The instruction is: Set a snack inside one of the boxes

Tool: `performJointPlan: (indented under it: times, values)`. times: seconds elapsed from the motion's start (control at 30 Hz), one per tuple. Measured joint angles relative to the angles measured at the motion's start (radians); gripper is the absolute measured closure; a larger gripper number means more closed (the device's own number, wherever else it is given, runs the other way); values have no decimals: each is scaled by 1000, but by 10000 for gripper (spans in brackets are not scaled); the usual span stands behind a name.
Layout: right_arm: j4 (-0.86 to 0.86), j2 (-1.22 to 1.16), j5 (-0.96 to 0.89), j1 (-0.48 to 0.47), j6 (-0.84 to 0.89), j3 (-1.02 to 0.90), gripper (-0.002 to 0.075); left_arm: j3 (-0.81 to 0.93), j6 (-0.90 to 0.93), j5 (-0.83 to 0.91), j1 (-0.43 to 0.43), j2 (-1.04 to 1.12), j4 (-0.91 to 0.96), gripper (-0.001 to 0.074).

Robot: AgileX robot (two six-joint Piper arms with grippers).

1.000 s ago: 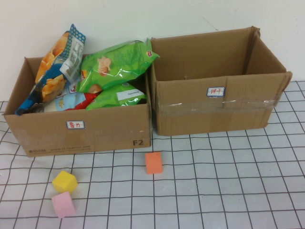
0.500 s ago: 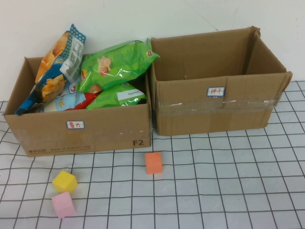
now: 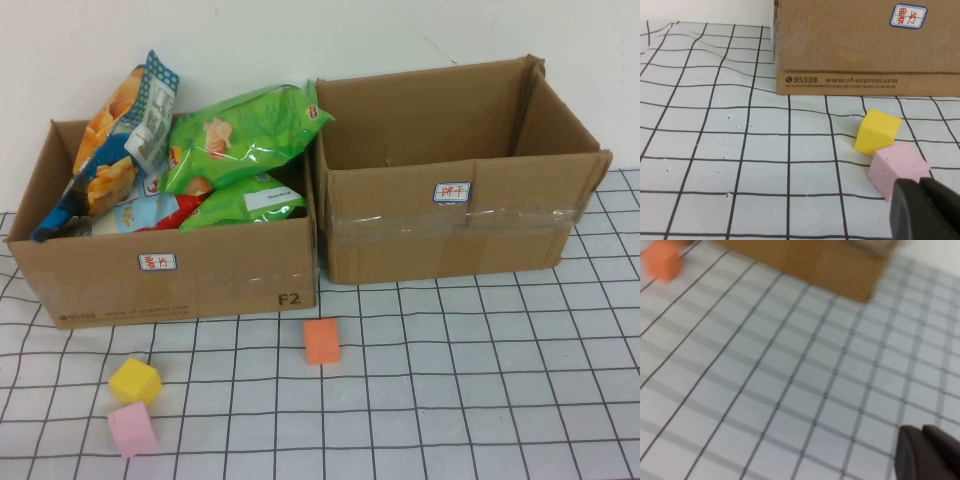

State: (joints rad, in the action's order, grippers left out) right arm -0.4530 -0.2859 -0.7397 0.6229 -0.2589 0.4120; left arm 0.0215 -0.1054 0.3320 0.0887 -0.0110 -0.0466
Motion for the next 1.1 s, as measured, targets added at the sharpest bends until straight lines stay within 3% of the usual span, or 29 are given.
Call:
performJointPlan:
  times: [0.23,0.4,0.67,0.83,1.1]
  values:
    - [-1,143,177,-333,-2,-21,726,0,0,1,0,0,0,736]
    - [39,221,361,-500,-7,-93,726,0,0,1,0,0,0,736]
    - [144,239,541,-533,41,-190,726,0,0,1,0,0,0,736]
    - [320,265,546,-546,203,-287,726,0,0,1,0,0,0,736]
    - [347,296,458,-548,198,-423,726,0,0,1,0,0,0,736]
